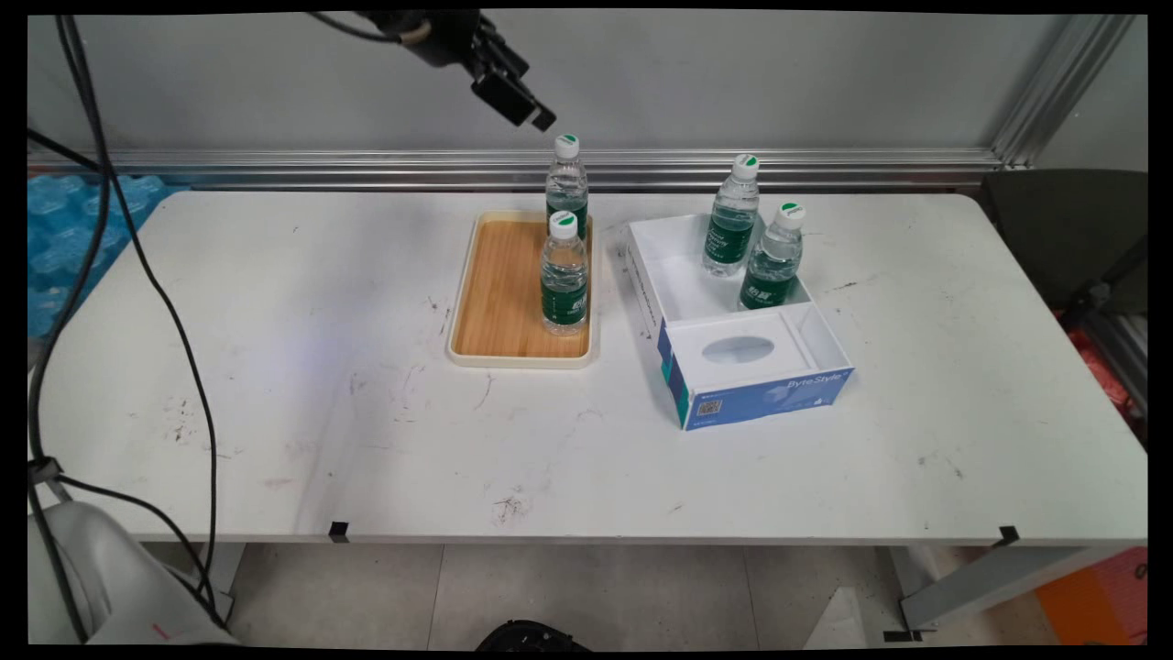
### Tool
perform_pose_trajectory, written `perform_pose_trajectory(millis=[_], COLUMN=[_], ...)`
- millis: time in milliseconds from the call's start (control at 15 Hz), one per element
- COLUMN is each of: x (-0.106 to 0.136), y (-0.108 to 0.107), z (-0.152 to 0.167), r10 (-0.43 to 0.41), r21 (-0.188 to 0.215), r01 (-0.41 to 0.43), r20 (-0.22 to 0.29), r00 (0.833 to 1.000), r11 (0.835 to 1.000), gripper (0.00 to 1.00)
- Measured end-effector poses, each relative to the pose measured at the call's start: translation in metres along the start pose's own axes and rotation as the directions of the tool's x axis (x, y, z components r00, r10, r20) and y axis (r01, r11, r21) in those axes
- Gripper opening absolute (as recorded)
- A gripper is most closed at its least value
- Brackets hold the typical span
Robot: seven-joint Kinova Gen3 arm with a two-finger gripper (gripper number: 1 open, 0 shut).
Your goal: Pick up the green bottle from the white box
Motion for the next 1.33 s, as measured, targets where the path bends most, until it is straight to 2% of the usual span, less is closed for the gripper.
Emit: perform_pose_trajectory(millis=[333, 667, 1067, 1333], x=[0.029, 0.056, 0.076, 0.084], y=[0.036, 0.078, 0.113, 0.124], z=[-0.003, 0.026, 0.094, 0.137], r10=[-0.039, -0.076, -0.113, -0.129], r21=[-0.051, -0.08, -0.062, -0.043], r01=[0.038, 0.076, 0.115, 0.131], r20=[-0.003, 0.014, 0.043, 0.06], r00=[0.999, 0.997, 0.993, 0.99], r11=[0.998, 0.994, 0.991, 0.99], gripper=[1.0, 1.0, 1.0, 1.0])
